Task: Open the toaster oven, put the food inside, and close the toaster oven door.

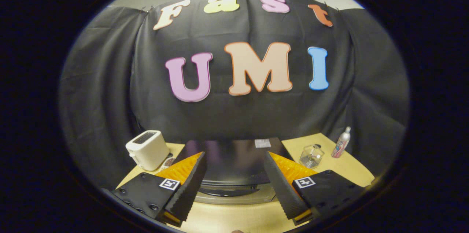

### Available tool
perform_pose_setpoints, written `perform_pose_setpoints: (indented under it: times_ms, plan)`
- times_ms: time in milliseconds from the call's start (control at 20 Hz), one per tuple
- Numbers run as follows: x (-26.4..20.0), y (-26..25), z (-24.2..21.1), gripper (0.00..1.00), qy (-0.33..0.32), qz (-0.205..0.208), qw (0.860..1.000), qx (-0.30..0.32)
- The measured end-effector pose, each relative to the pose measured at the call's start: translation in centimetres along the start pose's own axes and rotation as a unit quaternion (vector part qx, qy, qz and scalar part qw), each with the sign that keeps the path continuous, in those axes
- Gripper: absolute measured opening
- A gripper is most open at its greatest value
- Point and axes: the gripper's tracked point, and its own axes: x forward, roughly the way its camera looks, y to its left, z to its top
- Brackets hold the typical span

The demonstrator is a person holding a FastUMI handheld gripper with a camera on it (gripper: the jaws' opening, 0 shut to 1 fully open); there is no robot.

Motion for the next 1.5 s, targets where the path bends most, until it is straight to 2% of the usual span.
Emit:
perform_pose_setpoints:
  times_ms: [350,500,600,950,1500]
  plan:
    - [3.2,0.3,-7.4,0.98,0.080,-0.008,0.997,-0.018]
    - [2.8,0.2,-8.0,0.98,0.086,-0.007,0.996,0.009]
    - [2.3,0.3,-8.2,0.99,0.086,-0.004,0.996,0.004]
    - [-2.1,0.0,-10.7,0.98,0.109,-0.003,0.994,0.007]
    - [-8.5,-0.8,-19.0,0.97,0.194,-0.018,0.981,0.016]
